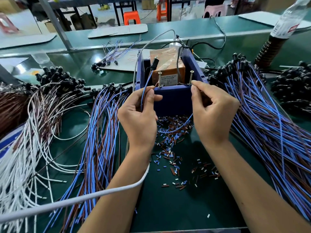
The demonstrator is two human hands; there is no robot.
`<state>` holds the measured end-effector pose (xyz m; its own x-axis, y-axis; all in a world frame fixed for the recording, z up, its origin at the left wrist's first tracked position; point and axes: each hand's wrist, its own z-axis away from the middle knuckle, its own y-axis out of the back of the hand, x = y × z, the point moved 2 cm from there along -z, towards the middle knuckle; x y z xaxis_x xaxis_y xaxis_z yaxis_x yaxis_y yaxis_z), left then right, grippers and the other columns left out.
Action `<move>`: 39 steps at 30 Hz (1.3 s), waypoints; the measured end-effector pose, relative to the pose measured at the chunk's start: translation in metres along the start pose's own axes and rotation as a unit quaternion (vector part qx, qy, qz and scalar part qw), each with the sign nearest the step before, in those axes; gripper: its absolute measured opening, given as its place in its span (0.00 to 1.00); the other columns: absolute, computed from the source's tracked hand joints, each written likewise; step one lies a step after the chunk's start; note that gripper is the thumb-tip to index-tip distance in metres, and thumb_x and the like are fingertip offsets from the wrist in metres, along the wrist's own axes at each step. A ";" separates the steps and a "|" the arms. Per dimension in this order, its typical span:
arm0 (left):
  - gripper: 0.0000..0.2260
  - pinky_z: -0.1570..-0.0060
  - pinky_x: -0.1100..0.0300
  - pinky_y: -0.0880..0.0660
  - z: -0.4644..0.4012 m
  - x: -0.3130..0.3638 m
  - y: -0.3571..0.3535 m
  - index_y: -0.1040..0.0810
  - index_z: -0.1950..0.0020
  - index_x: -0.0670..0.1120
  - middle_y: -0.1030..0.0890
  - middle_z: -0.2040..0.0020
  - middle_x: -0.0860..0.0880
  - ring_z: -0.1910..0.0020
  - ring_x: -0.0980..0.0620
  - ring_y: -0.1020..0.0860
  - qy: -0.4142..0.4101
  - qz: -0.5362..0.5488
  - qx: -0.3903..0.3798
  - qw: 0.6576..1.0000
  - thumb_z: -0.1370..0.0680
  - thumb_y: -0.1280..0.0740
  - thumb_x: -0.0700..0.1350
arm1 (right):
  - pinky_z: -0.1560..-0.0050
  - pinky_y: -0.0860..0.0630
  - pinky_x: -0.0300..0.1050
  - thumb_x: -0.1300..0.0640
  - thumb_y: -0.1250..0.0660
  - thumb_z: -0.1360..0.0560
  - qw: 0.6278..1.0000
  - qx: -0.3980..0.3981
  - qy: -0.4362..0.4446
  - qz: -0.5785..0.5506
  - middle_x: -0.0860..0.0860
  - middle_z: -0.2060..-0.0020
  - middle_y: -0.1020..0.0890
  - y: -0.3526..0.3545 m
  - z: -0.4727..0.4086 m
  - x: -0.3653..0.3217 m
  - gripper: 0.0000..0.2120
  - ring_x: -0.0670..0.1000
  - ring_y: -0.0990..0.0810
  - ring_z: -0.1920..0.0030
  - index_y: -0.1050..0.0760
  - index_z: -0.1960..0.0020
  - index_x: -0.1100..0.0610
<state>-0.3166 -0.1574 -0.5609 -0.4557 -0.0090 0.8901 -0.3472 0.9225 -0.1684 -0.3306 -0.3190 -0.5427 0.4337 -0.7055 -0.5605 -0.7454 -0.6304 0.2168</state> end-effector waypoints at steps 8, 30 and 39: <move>0.04 0.76 0.64 0.31 0.001 0.003 -0.003 0.16 0.48 0.43 0.13 0.61 0.48 0.78 0.55 0.30 -0.001 -0.004 -0.007 1.000 0.17 0.32 0.40 | 0.57 0.19 0.45 0.63 0.30 0.19 1.000 -0.002 0.005 -0.008 0.56 0.59 0.12 -0.002 0.000 0.001 0.07 0.53 0.15 0.60 0.13 0.48 0.64; 0.07 0.67 0.62 0.30 0.018 0.052 -0.057 0.18 0.56 0.44 0.18 0.67 0.55 0.71 0.62 0.26 -0.090 -0.058 -0.218 0.970 0.19 0.32 0.38 | 0.42 0.33 0.36 0.46 0.39 0.15 0.997 0.025 -0.011 0.072 0.54 0.50 0.20 0.045 -0.025 -0.024 0.18 0.55 0.24 0.48 0.14 0.50 0.55; 0.04 0.64 0.59 0.28 0.025 0.066 -0.095 0.16 0.55 0.45 0.20 0.65 0.56 0.65 0.58 0.24 -0.177 -0.178 -0.358 0.899 0.24 0.28 0.46 | 0.58 0.23 0.39 0.52 0.38 0.14 0.949 -0.013 -0.222 -0.223 0.46 0.66 0.15 0.082 -0.059 -0.001 0.15 0.43 0.18 0.64 0.17 0.54 0.55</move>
<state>-0.3342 -0.2550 -0.4969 -0.6959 -0.3592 0.6218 0.0355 0.8476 0.5294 -0.3621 -0.3896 -0.4770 0.4431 -0.1652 -0.8811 -0.5227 -0.8462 -0.1042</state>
